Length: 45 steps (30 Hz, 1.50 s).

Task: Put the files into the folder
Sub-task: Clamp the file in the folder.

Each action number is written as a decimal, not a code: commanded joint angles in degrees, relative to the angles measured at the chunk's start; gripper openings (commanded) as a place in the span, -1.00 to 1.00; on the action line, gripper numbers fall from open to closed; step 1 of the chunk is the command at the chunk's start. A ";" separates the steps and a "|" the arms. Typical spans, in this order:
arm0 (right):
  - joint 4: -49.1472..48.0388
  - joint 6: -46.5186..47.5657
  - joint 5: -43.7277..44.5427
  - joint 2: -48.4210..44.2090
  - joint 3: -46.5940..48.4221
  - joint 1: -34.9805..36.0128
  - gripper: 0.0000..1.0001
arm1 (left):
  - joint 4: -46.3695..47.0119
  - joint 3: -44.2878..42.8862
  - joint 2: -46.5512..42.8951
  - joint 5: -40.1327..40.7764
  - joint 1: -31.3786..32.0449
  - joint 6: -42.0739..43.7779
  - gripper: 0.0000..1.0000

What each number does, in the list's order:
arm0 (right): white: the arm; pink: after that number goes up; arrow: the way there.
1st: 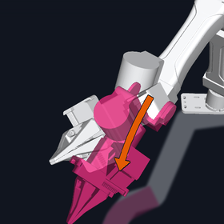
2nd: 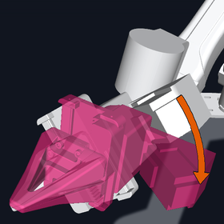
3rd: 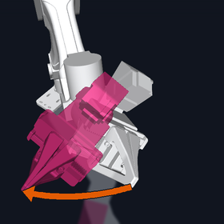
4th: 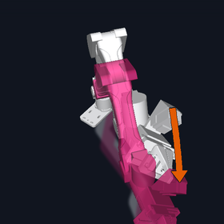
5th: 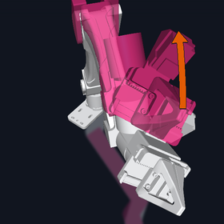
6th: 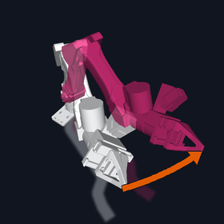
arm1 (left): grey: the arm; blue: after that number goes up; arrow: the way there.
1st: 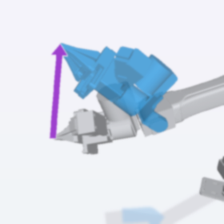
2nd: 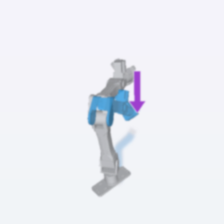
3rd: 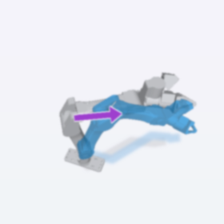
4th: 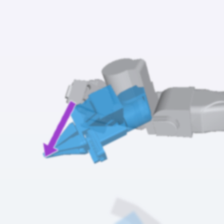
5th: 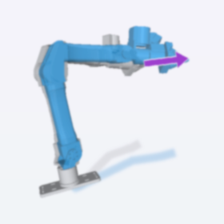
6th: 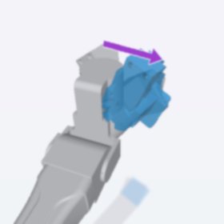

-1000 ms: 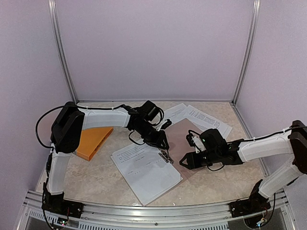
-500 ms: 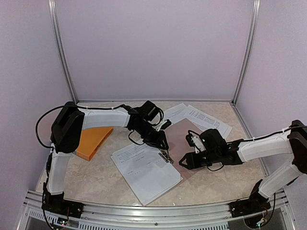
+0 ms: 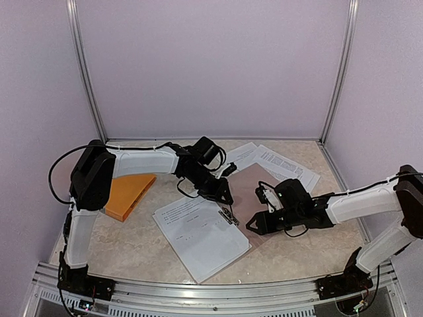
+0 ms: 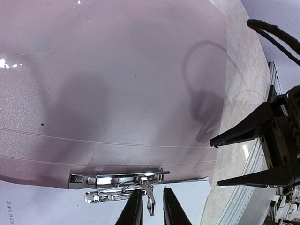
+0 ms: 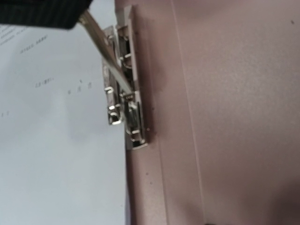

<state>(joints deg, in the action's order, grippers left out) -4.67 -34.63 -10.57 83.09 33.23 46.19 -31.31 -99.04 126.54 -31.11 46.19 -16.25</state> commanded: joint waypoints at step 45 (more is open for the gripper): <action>7.46 13.05 16.00 14.72 14.83 8.38 0.15 | 7.36 9.39 0.55 -0.77 -1.02 0.25 -1.00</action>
<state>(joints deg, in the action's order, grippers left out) -0.34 -24.40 -0.38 94.54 45.43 52.21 -21.17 -92.14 126.19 -33.26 44.93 -16.43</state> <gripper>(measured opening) 0.583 0.005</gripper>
